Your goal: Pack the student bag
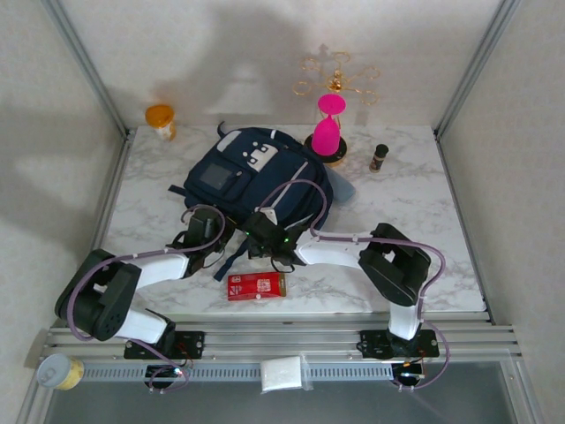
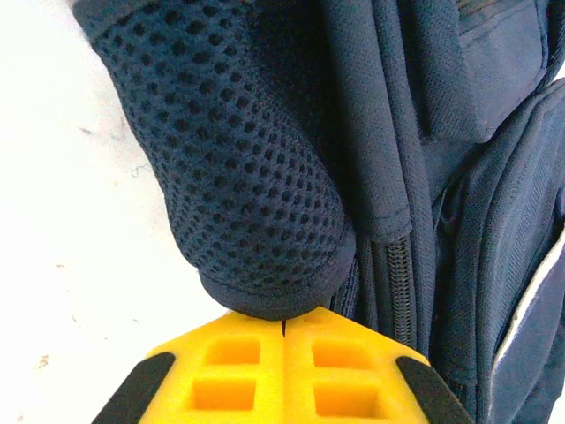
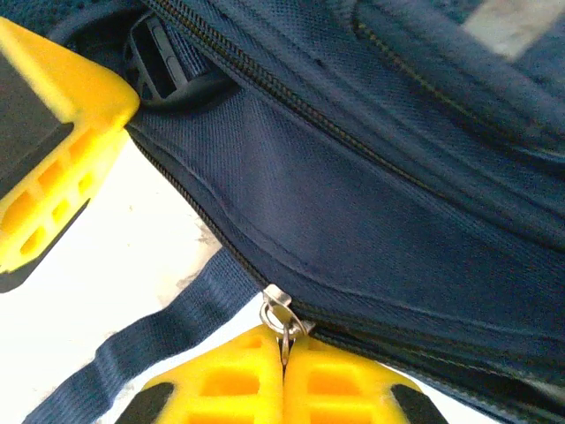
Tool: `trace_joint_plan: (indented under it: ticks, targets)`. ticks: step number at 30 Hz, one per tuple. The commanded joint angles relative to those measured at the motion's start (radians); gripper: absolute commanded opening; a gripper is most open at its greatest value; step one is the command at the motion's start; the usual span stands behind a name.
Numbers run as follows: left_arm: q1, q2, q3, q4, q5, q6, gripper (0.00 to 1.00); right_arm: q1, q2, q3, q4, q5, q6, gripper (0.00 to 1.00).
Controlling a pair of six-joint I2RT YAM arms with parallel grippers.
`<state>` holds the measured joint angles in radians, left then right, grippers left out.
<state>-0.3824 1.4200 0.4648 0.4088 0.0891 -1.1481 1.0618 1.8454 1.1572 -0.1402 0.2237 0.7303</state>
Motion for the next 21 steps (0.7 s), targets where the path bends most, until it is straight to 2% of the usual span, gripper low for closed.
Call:
trace_joint_plan:
  ticks: [1, 5, 10, 12, 14, 16, 17, 21]
  targets:
    - [0.089, -0.044, 0.041, -0.046, -0.106, 0.078, 0.00, 0.001, -0.091, -0.050, -0.142, -0.042, 0.031, 0.00]
    - [0.169, -0.081, 0.055, -0.123, -0.059, 0.151, 0.00, -0.008, -0.155, -0.106, -0.174, -0.077, 0.038, 0.00]
    - [0.183, -0.120, 0.086, -0.191, 0.047, 0.212, 0.02, 0.014, -0.140, -0.060, -0.141, -0.152, 0.003, 0.00]
    - [0.157, -0.177, 0.053, -0.190, 0.081, 0.173, 0.20, 0.021, -0.131, -0.035, -0.117, -0.173, 0.000, 0.00]
    - [0.110, -0.268, -0.006, -0.182, 0.069, 0.105, 0.39, 0.021, -0.124, -0.027, -0.099, -0.183, -0.001, 0.00]
    - [0.065, -0.348, -0.069, -0.147, 0.067, 0.049, 0.53, 0.022, -0.117, -0.021, -0.100, -0.182, -0.007, 0.00]
    - [0.045, -0.380, -0.094, -0.148, 0.061, 0.013, 0.57, 0.022, -0.114, -0.016, -0.101, -0.178, -0.011, 0.00]
    - [-0.036, -0.435, -0.183, -0.074, 0.059, -0.161, 0.63, 0.022, -0.118, -0.034, -0.079, -0.179, -0.014, 0.00]
